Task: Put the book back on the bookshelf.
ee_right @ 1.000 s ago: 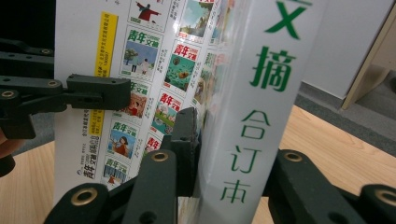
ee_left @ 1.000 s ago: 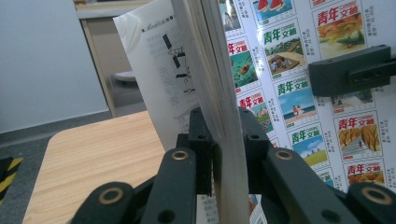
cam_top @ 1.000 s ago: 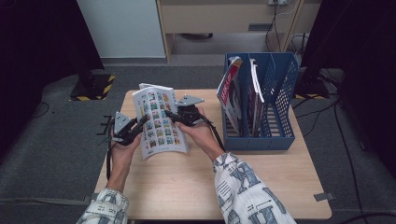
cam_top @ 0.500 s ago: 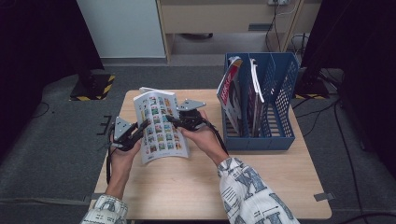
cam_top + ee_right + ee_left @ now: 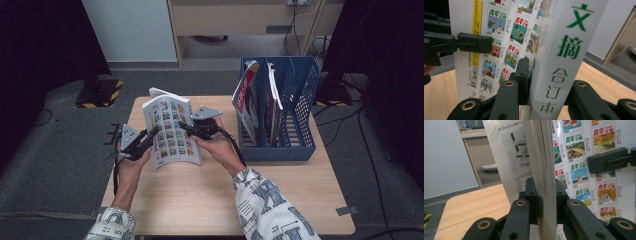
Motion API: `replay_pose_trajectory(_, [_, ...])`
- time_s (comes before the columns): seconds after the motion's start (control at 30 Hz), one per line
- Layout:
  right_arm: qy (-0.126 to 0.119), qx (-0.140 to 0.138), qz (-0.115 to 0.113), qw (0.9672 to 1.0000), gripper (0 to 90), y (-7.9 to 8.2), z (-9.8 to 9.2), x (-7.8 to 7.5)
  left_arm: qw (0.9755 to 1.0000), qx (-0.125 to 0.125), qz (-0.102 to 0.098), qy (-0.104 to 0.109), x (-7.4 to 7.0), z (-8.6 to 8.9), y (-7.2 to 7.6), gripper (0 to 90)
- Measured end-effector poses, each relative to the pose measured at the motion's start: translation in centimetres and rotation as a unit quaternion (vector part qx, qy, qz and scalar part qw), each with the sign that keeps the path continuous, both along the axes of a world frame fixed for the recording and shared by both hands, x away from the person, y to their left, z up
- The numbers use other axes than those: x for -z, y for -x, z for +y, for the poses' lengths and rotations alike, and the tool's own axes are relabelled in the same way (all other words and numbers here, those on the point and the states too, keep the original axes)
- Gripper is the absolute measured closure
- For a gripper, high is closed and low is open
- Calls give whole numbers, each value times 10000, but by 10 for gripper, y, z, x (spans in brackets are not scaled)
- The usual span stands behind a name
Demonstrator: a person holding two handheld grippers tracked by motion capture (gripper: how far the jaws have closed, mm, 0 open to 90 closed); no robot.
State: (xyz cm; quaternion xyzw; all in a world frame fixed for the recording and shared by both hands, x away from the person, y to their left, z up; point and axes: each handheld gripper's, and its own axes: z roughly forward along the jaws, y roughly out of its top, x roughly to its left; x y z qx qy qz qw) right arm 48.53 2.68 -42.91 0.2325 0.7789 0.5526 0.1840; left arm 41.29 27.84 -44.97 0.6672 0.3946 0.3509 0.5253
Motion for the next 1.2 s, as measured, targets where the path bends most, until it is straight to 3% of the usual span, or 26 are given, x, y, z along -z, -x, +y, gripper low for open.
replay_pose_trajectory(0.33, [-32, -255, 12, 9997, 714, 18, -11, -2, 9990, 249, 346, 154, 1, 11, 11, 705])
replay_pose_trajectory(0.67, [-128, -397, 74, 9991, 717, 24, -15, 0, 9986, 329, 342, 218, 5, 13, 11, 665])
replay_pose_trajectory(0.97, [-336, -509, 227, 9979, 658, 22, -17, 4, 9984, 365, 311, 308, 6, 13, 13, 678])
replay_pose_trajectory(1.2, [-500, -626, 361, 9961, 649, 16, -17, 7, 9980, 496, 288, 257, 6, 12, 15, 759])
